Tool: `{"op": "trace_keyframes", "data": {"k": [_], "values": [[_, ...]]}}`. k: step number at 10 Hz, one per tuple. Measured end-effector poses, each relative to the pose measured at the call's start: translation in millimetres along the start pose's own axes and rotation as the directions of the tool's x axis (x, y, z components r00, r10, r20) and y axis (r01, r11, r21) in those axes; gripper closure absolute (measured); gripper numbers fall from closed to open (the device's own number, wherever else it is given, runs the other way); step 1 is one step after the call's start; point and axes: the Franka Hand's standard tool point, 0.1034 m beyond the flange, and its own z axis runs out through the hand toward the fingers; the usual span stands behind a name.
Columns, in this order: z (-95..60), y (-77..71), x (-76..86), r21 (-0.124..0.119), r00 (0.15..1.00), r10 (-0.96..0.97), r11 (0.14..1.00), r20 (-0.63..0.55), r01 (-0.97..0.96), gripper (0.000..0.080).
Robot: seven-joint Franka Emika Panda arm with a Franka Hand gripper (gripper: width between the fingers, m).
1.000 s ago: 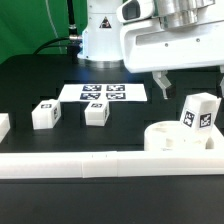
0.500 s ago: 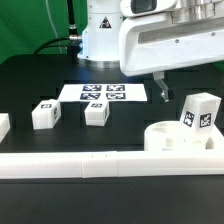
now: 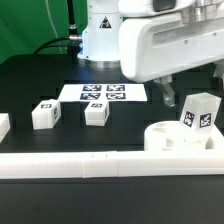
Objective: Assemble stool
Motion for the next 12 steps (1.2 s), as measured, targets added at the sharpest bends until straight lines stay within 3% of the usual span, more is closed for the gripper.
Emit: {"op": "trace_keyframes", "data": {"k": [1,3,7,12], "values": [[0.5,-4.1,-1.7,0.008,0.998,-0.056,0.998,0.020,0.056,0.0151],[0.2,-8.0,-0.5,-0.005,0.976,-0.215,0.977,0.032,0.215,0.0151],[0.7,-3.2,-2.9,0.001,0.913,-0.407,0.913,0.036,0.408,0.0151],[-1.2,2.2,1.8,-0.038,0.649,-0.757,0.648,0.072,0.760,0.0151]]}}
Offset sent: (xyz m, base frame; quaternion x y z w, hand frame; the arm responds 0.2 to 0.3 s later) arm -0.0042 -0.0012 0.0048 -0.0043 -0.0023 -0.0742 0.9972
